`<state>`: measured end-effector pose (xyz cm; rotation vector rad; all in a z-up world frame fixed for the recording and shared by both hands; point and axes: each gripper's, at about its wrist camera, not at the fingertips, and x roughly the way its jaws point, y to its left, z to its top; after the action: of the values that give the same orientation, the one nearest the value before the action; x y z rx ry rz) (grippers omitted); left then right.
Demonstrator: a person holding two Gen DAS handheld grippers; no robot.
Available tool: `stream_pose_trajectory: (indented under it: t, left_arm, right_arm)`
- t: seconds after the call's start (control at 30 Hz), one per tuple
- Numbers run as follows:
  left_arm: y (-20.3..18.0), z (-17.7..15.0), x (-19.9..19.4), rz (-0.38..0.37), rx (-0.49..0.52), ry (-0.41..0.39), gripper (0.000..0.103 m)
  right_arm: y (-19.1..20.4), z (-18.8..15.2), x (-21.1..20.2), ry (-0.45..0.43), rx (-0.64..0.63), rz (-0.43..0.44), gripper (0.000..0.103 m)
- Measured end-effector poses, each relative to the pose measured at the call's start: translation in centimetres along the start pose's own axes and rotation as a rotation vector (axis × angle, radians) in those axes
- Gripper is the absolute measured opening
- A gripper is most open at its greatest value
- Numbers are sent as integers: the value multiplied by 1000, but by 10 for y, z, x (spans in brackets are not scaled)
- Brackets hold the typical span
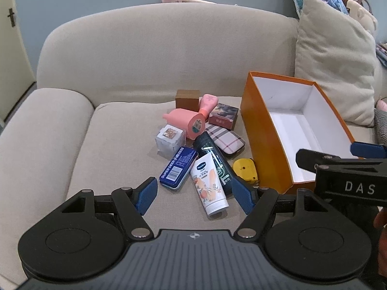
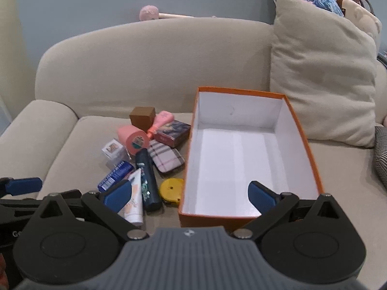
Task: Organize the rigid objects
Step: 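Grasp the white Vaseline tube with the left gripper while the right grasps the dark Clear bottle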
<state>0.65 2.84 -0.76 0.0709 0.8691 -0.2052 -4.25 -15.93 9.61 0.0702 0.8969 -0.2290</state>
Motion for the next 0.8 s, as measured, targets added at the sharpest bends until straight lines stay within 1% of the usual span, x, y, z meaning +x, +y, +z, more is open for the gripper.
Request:
stream_pose_trajectory:
  t: [0.03, 0.1, 0.13, 0.17, 0.2, 0.23, 0.27, 0.3, 0.37, 0.4, 0.47, 0.5, 0.57, 0.67, 0.73, 0.77, 0.8]
  left_arm:
    - [2, 1, 2, -10, 1, -1, 78]
    - [7, 3, 6, -30, 1, 2, 71]
    - [8, 5, 10, -40, 2, 5, 68]
    - [11, 6, 13, -51, 7, 10, 62]
    - [13, 8, 17, -64, 11, 16, 57]
    - [15, 9, 21, -76, 15, 21, 55]
    - [17, 11, 26, -90, 16, 27, 50]
    - [21, 13, 33, -105, 13, 39, 44]
    - [26, 16, 45, -133, -2, 65, 37]
    - [29, 17, 52, -153, -18, 82, 34]
    - [36, 19, 70, -197, -58, 127, 31]
    - [38, 20, 78, -214, -77, 146, 31]
    - [40, 21, 94, -238, -103, 179, 31]
    - [39, 20, 117, -254, -132, 231, 31]
    - [37, 20, 131, -259, -136, 261, 33]
    - [35, 19, 137, -257, -138, 276, 37]
    - [35, 20, 142, -255, -140, 292, 45]
  right_arm:
    - [0, 0, 1, -13, 2, 7, 101]
    - [0, 3, 5, -30, -5, 38, 94]
    - [1, 4, 9, -27, -12, 48, 88]
    - [3, 7, 14, -19, -26, 56, 83]
    - [4, 8, 19, -11, -38, 66, 80]
    - [6, 10, 23, -4, -50, 77, 73]
    - [8, 12, 30, 8, -63, 91, 65]
    - [9, 14, 37, 27, -72, 113, 61]
    - [11, 20, 54, 70, -82, 173, 49]
    - [14, 22, 61, 86, -85, 190, 47]
    - [23, 25, 78, 123, -106, 213, 38]
    - [28, 26, 88, 149, -126, 217, 35]
    - [35, 28, 105, 188, -147, 229, 23]
    - [35, 33, 123, 224, -156, 227, 18]
    - [35, 35, 136, 256, -174, 217, 17]
    - [35, 36, 142, 273, -179, 218, 14]
    - [34, 36, 147, 288, -184, 218, 12]
